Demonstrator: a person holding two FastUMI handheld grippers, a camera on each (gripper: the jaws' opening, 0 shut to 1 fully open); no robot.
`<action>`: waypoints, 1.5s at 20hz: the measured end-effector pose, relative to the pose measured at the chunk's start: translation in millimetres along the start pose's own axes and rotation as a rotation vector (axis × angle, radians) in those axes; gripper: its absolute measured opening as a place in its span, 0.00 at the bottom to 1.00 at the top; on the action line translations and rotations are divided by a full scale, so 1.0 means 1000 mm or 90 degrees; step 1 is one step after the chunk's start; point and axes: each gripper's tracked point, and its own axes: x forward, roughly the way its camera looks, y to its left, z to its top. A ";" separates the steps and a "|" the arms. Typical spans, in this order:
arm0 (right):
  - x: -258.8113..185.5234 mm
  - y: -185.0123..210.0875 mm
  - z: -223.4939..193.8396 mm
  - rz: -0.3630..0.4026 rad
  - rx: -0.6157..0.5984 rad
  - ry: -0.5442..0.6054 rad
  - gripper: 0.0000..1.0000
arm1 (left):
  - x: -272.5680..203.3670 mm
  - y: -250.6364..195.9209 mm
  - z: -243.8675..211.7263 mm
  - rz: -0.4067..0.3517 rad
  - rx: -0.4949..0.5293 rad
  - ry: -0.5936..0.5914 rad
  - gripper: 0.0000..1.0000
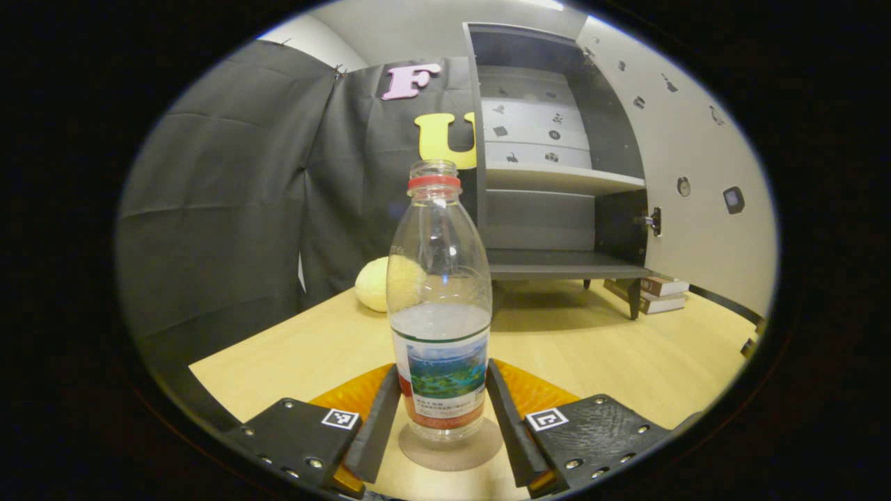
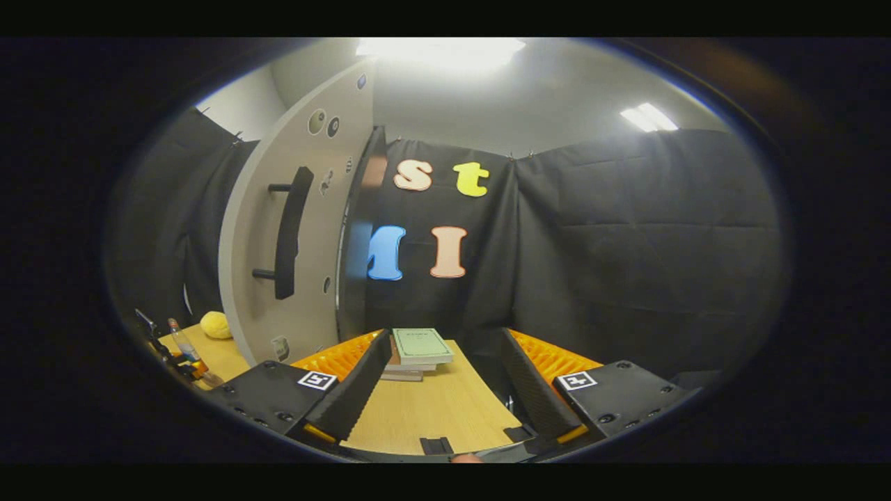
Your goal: Open the cabinet door with the right hand, grasp the bottle in the cabinet with the left hand and place it on the coaster, then close the cabinet door with the right hand.
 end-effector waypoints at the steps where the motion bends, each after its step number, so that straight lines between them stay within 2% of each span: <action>1: 0.001 0.000 -0.001 0.001 0.002 0.001 0.99 | 0.000 0.000 -0.003 -0.001 -0.003 0.001 0.72; 5: 0.001 -0.001 -0.005 -0.003 0.011 0.010 0.99 | -0.003 -0.004 -0.016 0.002 -0.001 0.009 0.69; 6: 0.002 0.000 -0.004 -0.003 0.015 0.011 0.99 | -0.004 -0.004 -0.021 0.006 0.000 0.014 0.72; 9: 0.002 0.000 -0.004 -0.004 0.016 0.012 0.99 | -0.008 -0.005 -0.022 0.008 0.005 0.008 0.70; 10: 0.002 0.001 -0.003 -0.003 0.017 0.011 0.99 | -0.008 -0.006 -0.022 0.008 0.007 0.009 0.74; 11: 0.003 0.003 -0.003 -0.002 0.018 0.010 0.99 | -0.010 -0.006 -0.023 0.010 0.009 0.013 0.71; 12: 0.003 0.005 -0.003 0.001 0.019 0.010 0.99 | -0.010 -0.006 -0.023 0.010 0.011 0.014 0.76; 14: 0.004 0.007 -0.003 0.005 0.019 0.011 0.99 | -0.013 -0.009 -0.022 0.009 0.016 0.015 0.76; 19: 0.006 0.012 0.003 0.013 0.038 0.003 0.99 | -0.024 -0.014 -0.010 0.001 0.030 0.008 0.79; 20: 0.006 0.012 0.004 0.012 0.039 0.001 0.99 | -0.026 -0.013 -0.008 0.001 0.032 0.006 0.76; 24: 0.007 0.015 0.003 0.018 0.047 0.003 0.99 | -0.027 -0.009 0.005 0.004 0.036 0.002 0.76; 27: 0.004 0.017 0.005 0.021 0.048 0.001 0.99 | -0.030 -0.005 0.024 0.012 0.039 -0.009 0.79; 30: 0.003 0.014 0.011 0.019 0.062 -0.009 0.99 | -0.039 -0.003 0.042 0.019 0.041 -0.022 0.77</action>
